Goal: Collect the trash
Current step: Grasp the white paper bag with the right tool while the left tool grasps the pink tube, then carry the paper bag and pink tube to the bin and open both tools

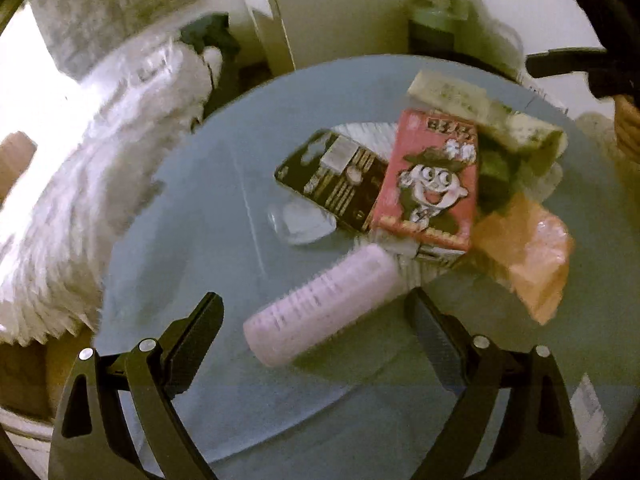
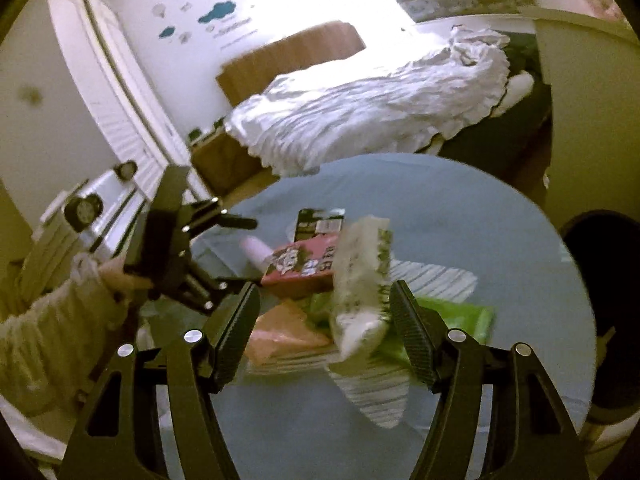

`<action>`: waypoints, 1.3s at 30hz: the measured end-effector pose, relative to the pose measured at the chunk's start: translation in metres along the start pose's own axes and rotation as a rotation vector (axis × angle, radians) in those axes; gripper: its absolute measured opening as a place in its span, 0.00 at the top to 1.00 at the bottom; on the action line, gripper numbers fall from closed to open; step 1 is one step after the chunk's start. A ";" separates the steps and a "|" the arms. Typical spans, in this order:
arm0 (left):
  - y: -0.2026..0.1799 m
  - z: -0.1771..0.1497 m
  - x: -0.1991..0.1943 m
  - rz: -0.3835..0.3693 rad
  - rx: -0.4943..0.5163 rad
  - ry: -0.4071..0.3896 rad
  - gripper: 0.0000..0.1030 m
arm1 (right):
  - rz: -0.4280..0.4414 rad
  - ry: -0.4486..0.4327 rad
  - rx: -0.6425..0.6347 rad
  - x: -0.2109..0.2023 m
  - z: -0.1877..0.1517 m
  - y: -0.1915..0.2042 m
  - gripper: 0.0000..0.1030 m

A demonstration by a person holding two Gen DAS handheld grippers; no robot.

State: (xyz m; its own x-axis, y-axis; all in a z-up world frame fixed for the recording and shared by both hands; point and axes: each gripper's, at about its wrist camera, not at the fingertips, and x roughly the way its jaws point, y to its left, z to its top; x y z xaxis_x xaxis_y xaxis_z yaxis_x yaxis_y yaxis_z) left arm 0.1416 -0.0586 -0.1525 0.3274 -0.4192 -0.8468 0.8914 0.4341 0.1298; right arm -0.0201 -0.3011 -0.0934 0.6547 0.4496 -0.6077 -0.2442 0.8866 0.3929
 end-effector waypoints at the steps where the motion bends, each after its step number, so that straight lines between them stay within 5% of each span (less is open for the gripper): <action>1: 0.010 -0.001 0.001 -0.049 -0.054 0.005 0.32 | -0.007 0.011 -0.003 0.004 0.000 0.003 0.35; 3: 0.023 -0.006 -0.002 -0.086 -0.138 -0.016 0.32 | -0.012 0.026 -0.002 0.013 0.001 0.005 0.35; 6: 0.026 -0.013 -0.007 -0.035 -0.192 -0.041 0.49 | -0.033 0.046 -0.003 0.022 0.004 0.007 0.35; 10: 0.023 -0.021 -0.017 -0.030 -0.332 -0.074 0.59 | -0.087 0.089 0.001 0.047 0.016 0.002 0.35; 15: -0.005 -0.024 -0.025 0.017 -0.398 -0.091 0.61 | -0.138 0.181 0.022 0.081 0.021 -0.011 0.57; 19: -0.010 -0.030 -0.024 0.029 -0.529 -0.100 0.61 | -0.081 0.133 0.058 0.072 0.021 -0.018 0.60; 28: -0.013 -0.033 -0.043 0.032 -0.644 -0.161 0.66 | 0.044 -0.019 0.186 0.015 0.010 -0.059 0.61; 35: -0.020 -0.025 -0.077 0.029 -0.684 -0.233 0.68 | 0.067 -0.183 0.312 -0.038 -0.007 -0.120 0.61; 39: -0.034 0.006 -0.089 -0.012 -0.653 -0.289 0.68 | 0.042 -0.276 0.383 -0.065 -0.011 -0.159 0.61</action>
State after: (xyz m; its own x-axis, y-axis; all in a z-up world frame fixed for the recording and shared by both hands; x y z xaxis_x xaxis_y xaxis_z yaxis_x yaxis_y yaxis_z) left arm 0.0847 -0.0410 -0.0783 0.4689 -0.5822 -0.6642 0.5554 0.7791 -0.2908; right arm -0.0317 -0.4696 -0.1245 0.8282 0.3926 -0.3999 -0.0273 0.7410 0.6709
